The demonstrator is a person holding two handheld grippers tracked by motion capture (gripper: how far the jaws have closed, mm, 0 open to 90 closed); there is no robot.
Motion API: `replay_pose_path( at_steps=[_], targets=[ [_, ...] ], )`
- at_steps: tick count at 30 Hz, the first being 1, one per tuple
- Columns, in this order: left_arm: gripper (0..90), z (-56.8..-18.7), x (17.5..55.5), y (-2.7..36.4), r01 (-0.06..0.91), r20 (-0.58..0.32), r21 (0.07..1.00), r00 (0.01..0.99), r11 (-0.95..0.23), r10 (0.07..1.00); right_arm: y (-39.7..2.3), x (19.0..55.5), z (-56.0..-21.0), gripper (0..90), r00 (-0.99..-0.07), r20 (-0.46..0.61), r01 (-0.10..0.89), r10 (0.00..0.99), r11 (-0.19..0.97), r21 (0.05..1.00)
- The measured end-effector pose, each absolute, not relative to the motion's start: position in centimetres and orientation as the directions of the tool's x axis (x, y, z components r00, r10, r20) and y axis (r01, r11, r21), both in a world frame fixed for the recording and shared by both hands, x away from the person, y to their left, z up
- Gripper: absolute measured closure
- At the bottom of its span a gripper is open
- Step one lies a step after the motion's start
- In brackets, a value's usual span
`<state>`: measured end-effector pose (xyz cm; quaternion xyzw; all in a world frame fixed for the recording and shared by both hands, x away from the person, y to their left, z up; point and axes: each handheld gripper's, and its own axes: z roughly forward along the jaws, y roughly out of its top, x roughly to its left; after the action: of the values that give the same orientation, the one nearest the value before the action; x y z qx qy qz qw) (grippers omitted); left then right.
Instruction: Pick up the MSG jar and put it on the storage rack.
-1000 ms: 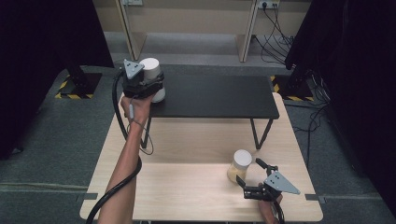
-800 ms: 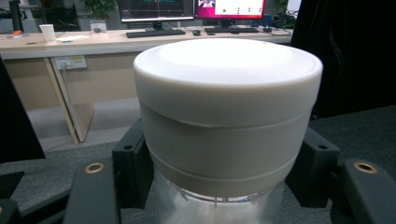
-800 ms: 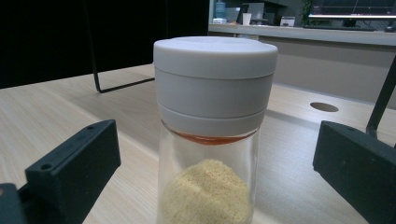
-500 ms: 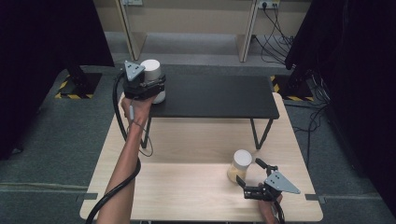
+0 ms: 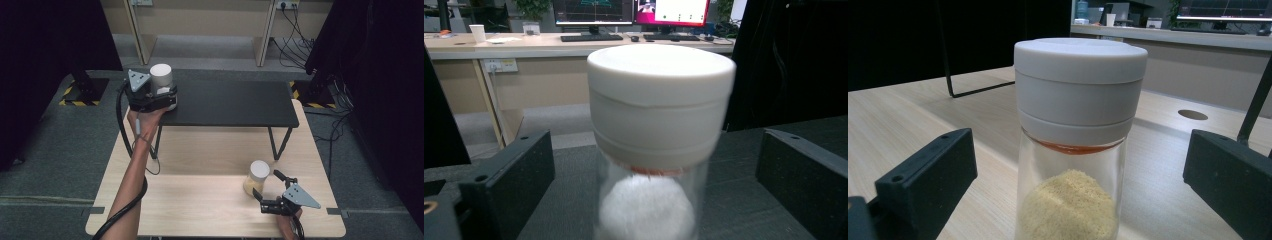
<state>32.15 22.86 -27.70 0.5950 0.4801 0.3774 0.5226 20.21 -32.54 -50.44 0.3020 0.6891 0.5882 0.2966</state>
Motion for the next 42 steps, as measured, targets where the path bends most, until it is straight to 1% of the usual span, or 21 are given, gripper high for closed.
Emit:
replay_pose_path(
  at_steps=[4,7,13,16,19,23,26,30,34,37,42],
  targets=[
    [0.0,-28.2,31.0,23.5,0.177,-0.089,0.983,0.259,0.043,0.962,-32.4,20.1,-50.4,0.5,-0.636,-0.066,0.06,0.769,0.135,0.989],
    [0.0,-28.7,30.1,23.5,0.177,-0.071,0.984,0.268,0.023,0.961,-32.4,20.0,-50.5,0.5,-0.63,-0.062,0.06,0.774,0.128,0.99],
    [0.0,-30.4,28.2,24.0,0.165,-0.072,0.986,0.302,0.022,0.95,-32.2,19.9,-50.4,0.5,-0.628,-0.075,0.056,0.774,0.141,0.989],
    [0.0,-31.3,27.3,24.3,0.155,-0.058,0.988,0.323,0.008,0.945,-32.2,19.9,-50.4,0.5,-0.629,-0.08,0.054,0.773,0.146,0.988],
    [0.0,-32.3,26.4,24.9,0.137,-0.095,0.989,0.346,0.05,0.934,-32.0,19.8,-50.3,0.5,-0.627,-0.088,0.051,0.774,0.154,0.987],
    [0.0,-33.2,25.0,25.3,0.11,-0.071,0.993,0.373,0.033,0.925,-32.0,19.7,-50.3,0.5,-0.627,-0.094,0.05,0.774,0.16,0.986],
    [0.0,-34.4,24.0,25.8,0.091,-0.094,0.994,0.386,0.064,0.918,-31.9,19.7,-50.2,0.5,-0.626,-0.1,0.049,0.773,0.167,0.985],
    [0.0,-35.6,22.9,26.0,0.089,-0.079,0.995,0.399,0.047,0.913,-31.8,19.7,-50.2,0.5,-0.626,-0.104,0.047,0.773,0.171,0.984],
    [0.0,-36.8,22.0,25.9,0.086,-0.039,0.996,0.404,0.004,0.914,-31.7,19.7,-50.2,0.5,-0.625,-0.109,0.045,0.773,0.175,0.984],
    [0.0,-37.9,21.4,26.0,0.089,-0.046,0.996,0.413,0.01,0.91,-31.8,19.7,-50.2,0.5,-0.625,-0.107,0.046,0.773,0.174,0.984],
    [0.0,-40.2,20.2,25.9,0.077,-0.023,0.997,0.409,-0.01,0.912,-31.7,19.6,-50.2,0.5,-0.626,-0.11,0.045,0.772,0.177,0.983]
  ],
)
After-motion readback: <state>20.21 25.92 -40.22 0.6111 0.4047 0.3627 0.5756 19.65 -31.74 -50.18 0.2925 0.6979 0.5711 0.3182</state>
